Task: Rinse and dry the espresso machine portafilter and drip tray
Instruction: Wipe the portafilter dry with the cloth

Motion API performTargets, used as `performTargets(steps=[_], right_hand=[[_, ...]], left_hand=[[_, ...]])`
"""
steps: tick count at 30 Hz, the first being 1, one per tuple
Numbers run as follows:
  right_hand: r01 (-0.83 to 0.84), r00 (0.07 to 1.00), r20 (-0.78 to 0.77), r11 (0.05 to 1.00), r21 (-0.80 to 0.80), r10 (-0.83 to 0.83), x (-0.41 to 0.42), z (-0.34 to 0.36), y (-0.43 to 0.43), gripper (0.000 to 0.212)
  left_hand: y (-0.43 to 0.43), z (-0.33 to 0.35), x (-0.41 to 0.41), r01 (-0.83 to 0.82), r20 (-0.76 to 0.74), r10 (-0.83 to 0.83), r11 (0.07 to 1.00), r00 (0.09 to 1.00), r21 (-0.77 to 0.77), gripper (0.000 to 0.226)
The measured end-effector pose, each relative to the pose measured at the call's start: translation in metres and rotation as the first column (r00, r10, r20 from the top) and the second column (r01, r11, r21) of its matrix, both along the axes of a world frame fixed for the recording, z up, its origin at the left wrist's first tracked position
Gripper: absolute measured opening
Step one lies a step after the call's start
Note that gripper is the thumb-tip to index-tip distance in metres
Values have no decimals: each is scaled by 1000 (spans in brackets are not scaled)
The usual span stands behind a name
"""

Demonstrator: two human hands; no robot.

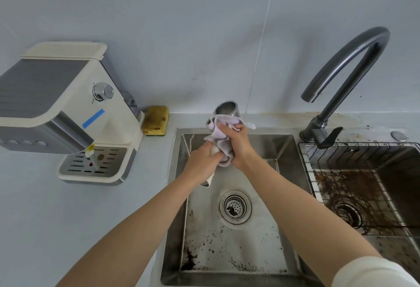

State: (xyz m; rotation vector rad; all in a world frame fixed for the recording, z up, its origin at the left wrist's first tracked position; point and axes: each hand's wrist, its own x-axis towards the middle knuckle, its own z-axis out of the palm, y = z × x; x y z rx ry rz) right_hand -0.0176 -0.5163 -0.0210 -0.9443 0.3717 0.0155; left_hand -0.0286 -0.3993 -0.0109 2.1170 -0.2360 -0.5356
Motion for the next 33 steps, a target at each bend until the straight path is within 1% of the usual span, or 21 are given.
performTargets(steps=[1, 2, 3, 5, 7, 8, 9, 11, 13, 15, 17, 18, 19, 23, 25, 27, 30, 33], right_hand=[[12, 999, -40, 1000, 27, -11, 0, 1, -1, 52], [15, 994, -106, 999, 31, -12, 0, 1, -3, 53], [2, 984, -179, 1000, 26, 3, 0, 3, -5, 44], [-36, 945, -326, 999, 3, 35, 0, 8, -10, 20], [-44, 939, -342, 999, -15, 37, 3, 6, -14, 39], [-41, 940, -340, 999, -13, 34, 3, 4, -15, 43], [-34, 937, -348, 999, -8, 30, 3, 5, -14, 40], [-10, 936, -352, 1000, 12, 14, 4, 4, -13, 26], [0, 939, -343, 1000, 5, 2, 6, 5, -12, 20], [18, 941, -337, 999, 30, -7, 6, 4, -13, 18], [21, 943, -332, 998, 54, -2, 4, 5, -12, 18], [24, 943, -333, 998, 62, -2, 3, 5, -10, 18], [26, 943, -332, 998, 65, -3, 1, 3, -9, 19], [12, 948, -319, 998, 63, 8, -1, 5, -1, 21], [-28, 948, -317, 998, 54, 44, -3, 6, 4, 21], [-78, 954, -281, 993, 93, 101, -7, 5, 10, 20], [-112, 968, -206, 981, 160, 145, -14, 0, 16, 15], [-115, 975, -172, 984, 138, 139, -21, -3, 23, 12]], left_hand=[[0, 0, -1, 12, 16, -12, 1000, 1000, 13, 19], [1, -1, -2, 28, 39, -29, 999, 999, 28, 20], [1, -1, -3, 48, 64, -50, 998, 997, 42, 22], [2, -1, -4, 86, 94, -92, 994, 991, 65, 26], [3, -1, -5, 102, 73, -108, 992, 991, 75, 30], [3, -1, -5, 112, 53, -116, 991, 992, 73, 33], [4, 0, -6, 125, 29, -127, 990, 992, 57, 35], [3, 1, -8, 114, -45, -116, 993, 992, -40, 39], [2, 3, -12, -1, -124, -22, 983, 992, -181, 35], [0, 3, -16, -188, -187, 139, 942, 972, -277, 25], [-3, 1, -20, -342, -210, 290, 894, 934, -289, 14], [-4, 1, -22, -399, -201, 352, 870, 914, -289, 6], [-6, 1, -22, -444, -182, 406, 843, 895, -302, 5], [-15, -1, -19, -530, -82, 544, 756, 835, -384, 20], [-19, -1, -15, -561, -82, 584, 717, 808, -413, 22], [-24, -1, -11, -587, -91, 616, 681, 782, -438, 22], [-26, -4, -7, -605, -55, 659, 652, 751, -457, 25], [-25, -6, -4, -618, -3, 696, 635, 718, -465, 26]])
